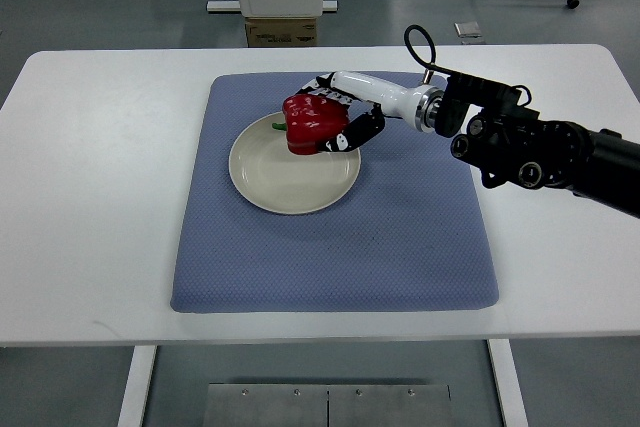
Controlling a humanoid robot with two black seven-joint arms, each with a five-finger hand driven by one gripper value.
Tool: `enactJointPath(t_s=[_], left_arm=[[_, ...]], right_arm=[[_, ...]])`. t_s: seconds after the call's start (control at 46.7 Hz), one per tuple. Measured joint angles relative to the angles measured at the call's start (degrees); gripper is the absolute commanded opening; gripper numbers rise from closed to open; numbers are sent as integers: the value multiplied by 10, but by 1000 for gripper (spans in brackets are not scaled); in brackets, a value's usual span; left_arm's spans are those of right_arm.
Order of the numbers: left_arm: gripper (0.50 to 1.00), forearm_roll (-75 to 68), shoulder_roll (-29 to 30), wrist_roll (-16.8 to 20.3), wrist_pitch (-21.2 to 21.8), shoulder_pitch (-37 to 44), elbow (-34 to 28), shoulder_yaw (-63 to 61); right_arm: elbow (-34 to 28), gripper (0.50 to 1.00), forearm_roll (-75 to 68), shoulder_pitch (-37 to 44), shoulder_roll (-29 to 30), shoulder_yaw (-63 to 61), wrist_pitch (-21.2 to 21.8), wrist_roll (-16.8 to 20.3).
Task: Place red pepper on plate with right hand
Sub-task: 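Lift the pepper with the right hand and carry it onto the plate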
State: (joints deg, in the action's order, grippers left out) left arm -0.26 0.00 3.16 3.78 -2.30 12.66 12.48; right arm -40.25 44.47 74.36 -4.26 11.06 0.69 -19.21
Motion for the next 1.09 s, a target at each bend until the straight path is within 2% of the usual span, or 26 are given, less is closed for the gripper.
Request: enactJointPath(t_s=[0.257,0.578,1.092], left_arm=[[1000,0,0,0,0,0,0,0],[1000,0,0,0,0,0,0,0],[1000,0,0,0,0,0,0,0]], right_arm=[[1,500,0,-2,41,-19,-1,31],[5,500,-1,-6,43,-24,-1,71],[0,500,-5,-17,43,-25,-1,66]])
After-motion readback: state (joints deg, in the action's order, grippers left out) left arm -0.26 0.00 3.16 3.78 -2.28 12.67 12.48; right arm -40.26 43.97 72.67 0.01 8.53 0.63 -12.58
